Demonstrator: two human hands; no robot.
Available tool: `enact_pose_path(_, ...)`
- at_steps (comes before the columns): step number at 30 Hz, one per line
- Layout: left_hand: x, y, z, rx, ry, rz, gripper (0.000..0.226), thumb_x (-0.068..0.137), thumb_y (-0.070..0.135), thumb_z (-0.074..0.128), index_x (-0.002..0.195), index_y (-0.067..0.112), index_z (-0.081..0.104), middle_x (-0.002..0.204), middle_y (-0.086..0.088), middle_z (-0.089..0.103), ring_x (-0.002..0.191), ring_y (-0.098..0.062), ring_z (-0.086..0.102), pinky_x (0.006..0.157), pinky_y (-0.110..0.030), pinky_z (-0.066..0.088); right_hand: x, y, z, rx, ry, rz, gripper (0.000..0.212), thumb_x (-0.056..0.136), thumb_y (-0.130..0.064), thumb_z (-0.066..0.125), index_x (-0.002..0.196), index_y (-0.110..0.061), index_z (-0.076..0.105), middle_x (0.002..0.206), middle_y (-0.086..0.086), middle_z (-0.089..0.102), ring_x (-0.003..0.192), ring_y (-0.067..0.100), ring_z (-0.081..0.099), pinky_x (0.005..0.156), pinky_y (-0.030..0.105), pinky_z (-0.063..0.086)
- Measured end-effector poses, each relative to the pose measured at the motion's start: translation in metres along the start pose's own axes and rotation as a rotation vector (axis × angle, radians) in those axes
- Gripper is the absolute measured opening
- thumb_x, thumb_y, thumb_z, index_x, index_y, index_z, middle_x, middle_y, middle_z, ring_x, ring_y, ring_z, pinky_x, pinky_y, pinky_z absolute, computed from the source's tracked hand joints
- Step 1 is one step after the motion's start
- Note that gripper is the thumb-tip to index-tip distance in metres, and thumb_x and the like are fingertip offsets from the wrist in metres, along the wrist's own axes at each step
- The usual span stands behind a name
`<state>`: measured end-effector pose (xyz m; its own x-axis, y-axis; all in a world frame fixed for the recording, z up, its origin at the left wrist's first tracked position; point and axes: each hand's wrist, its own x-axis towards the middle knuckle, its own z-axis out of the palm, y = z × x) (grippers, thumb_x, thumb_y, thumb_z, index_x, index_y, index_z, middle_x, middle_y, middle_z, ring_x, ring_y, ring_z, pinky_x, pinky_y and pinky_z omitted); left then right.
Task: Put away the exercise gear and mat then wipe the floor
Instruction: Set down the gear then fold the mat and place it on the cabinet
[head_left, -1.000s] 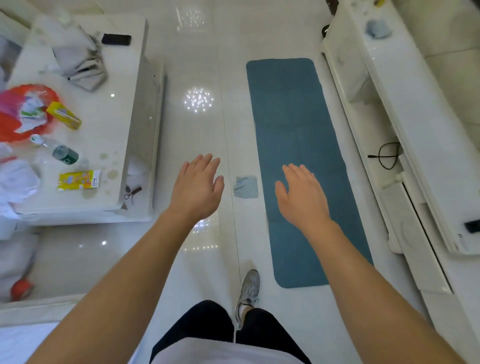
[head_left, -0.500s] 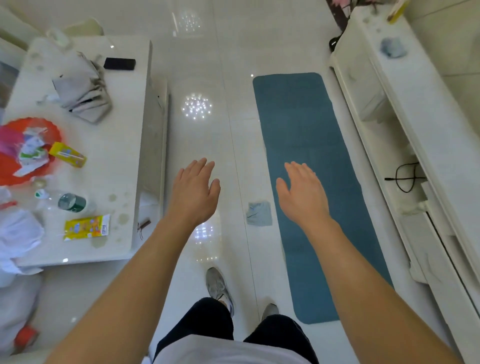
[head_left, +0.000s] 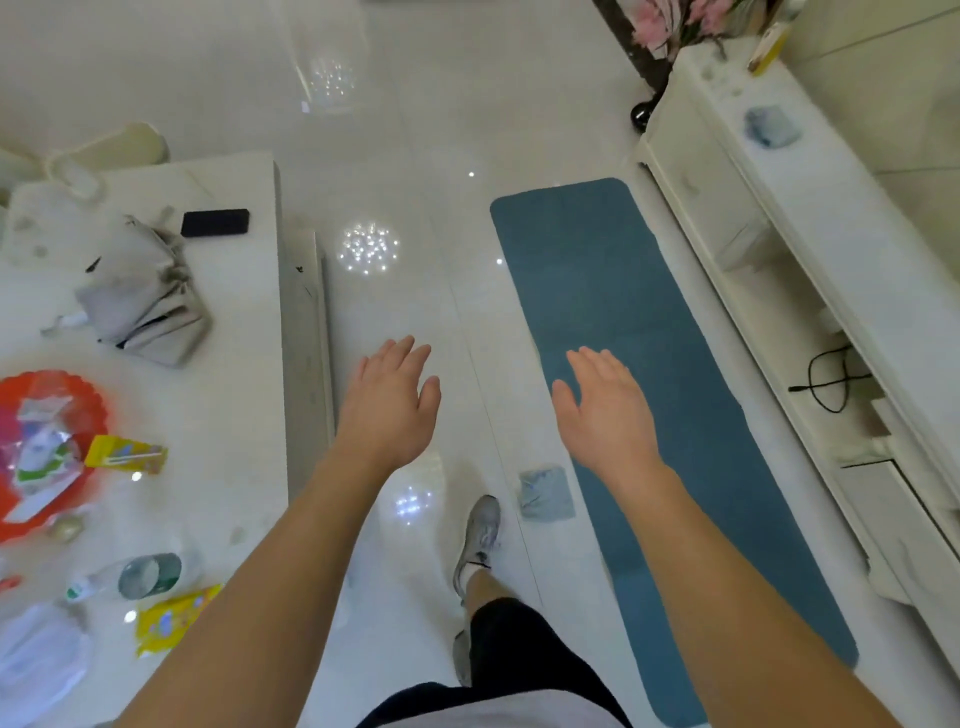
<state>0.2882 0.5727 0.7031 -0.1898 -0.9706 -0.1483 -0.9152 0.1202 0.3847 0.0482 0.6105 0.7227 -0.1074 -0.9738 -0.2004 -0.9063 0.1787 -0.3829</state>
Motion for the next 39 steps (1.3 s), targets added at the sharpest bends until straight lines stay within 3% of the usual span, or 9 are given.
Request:
enact_pose_path(11,0.161,-0.031,-0.044,-0.022,-0.06,0.005,0.05,0.104,0.034,0.037,0.151,0.017,0.037,0.16,-0.004,0.03,0.148,-0.024,0.023,0.122,-0.044,0.017,0.165,-0.039,-0.007,0.049,-0.023,0.06,0.051,0.102,-0.033,0.034,0.147,-0.009,0.035,0.154,0.007,0.033,0.145,0.025,0.022,0.119,0.036,0.015)
enact_pose_path(25,0.39,-0.065,-0.081,0.051,-0.171,0.242,0.051,0.104,0.032,0.037,0.152,0.015,0.035,0.159,-0.007,0.031,0.148,-0.025,0.023,0.122,-0.045,0.016,0.326,-0.07,-0.012,0.012,0.045,0.287,0.052,0.102,-0.035,0.035,0.147,-0.01,0.036,0.155,0.007,0.033,0.146,0.025,0.021,0.12,0.039,0.016)
enact_pose_path(29,0.447,-0.054,-0.095,0.06,-0.207,0.348,0.05,0.104,0.029,0.038,0.151,0.013,0.037,0.159,-0.008,0.032,0.148,-0.025,0.024,0.122,-0.043,0.014,0.356,-0.073,-0.018,0.039,0.079,0.384,0.052,0.102,-0.036,0.035,0.148,-0.011,0.035,0.156,0.007,0.031,0.146,0.025,0.02,0.12,0.039,0.015)
enact_pose_path(35,0.511,-0.009,-0.096,0.092,-0.245,0.512,0.058,0.096,0.035,0.03,0.144,0.007,0.047,0.15,-0.013,0.045,0.141,-0.03,0.037,0.119,-0.044,0.025,0.387,-0.054,-0.034,0.09,0.123,0.525,0.054,0.101,-0.038,0.032,0.149,-0.013,0.032,0.157,0.005,0.029,0.147,0.024,0.018,0.121,0.038,0.013)
enact_pose_path(39,0.556,0.03,-0.086,0.113,-0.256,0.581,0.048,0.102,0.028,0.039,0.145,0.008,0.045,0.151,-0.01,0.044,0.141,-0.028,0.035,0.119,-0.042,0.024,0.412,-0.026,-0.046,0.108,0.161,0.6,0.054,0.102,-0.039,0.031,0.15,-0.014,0.032,0.157,0.004,0.029,0.147,0.023,0.018,0.121,0.038,0.013)
